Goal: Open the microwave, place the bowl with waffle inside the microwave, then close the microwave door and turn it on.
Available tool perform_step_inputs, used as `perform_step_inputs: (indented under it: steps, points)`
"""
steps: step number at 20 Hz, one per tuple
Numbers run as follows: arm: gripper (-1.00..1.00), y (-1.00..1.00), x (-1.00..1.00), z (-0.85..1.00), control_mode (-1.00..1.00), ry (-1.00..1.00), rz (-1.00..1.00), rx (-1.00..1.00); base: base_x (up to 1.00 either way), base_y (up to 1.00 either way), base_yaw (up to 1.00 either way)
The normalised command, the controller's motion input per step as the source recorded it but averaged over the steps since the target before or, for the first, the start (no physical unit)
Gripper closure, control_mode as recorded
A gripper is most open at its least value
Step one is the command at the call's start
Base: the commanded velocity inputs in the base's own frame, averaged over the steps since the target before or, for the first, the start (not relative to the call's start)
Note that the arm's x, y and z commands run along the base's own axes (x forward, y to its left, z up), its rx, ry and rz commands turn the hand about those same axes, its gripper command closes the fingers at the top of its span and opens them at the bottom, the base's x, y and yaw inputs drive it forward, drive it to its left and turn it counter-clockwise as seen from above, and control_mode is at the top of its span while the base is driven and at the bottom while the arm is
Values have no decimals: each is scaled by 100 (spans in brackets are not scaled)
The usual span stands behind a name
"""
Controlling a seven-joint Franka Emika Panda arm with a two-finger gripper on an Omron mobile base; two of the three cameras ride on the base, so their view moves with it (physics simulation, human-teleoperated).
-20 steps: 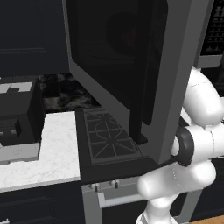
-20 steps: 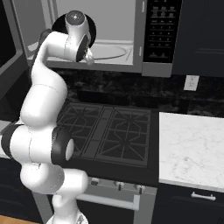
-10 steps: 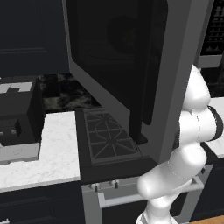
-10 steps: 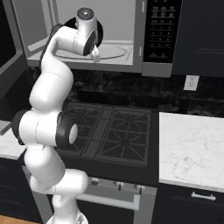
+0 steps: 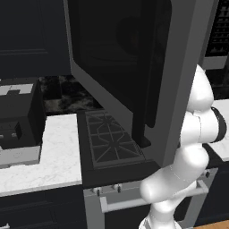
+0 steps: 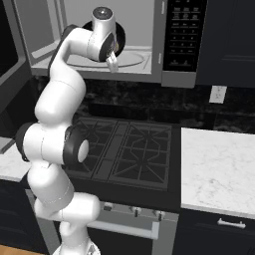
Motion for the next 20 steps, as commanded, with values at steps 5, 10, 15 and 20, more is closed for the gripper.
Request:
perform_step_inputs:
  steps: [5,10,15,20]
  points:
    - [-100,-1,-1,-21,-100,-1,-2,1,0,0,0]
    - [-100,-2,-12,0,-100,-17,0,13,0,0,0]
    - [-100,-13,-10,7,-100,-26,0,18,0,0,0]
    - [-100,-9,-10,29,-100,-24,2,16,0,0,0]
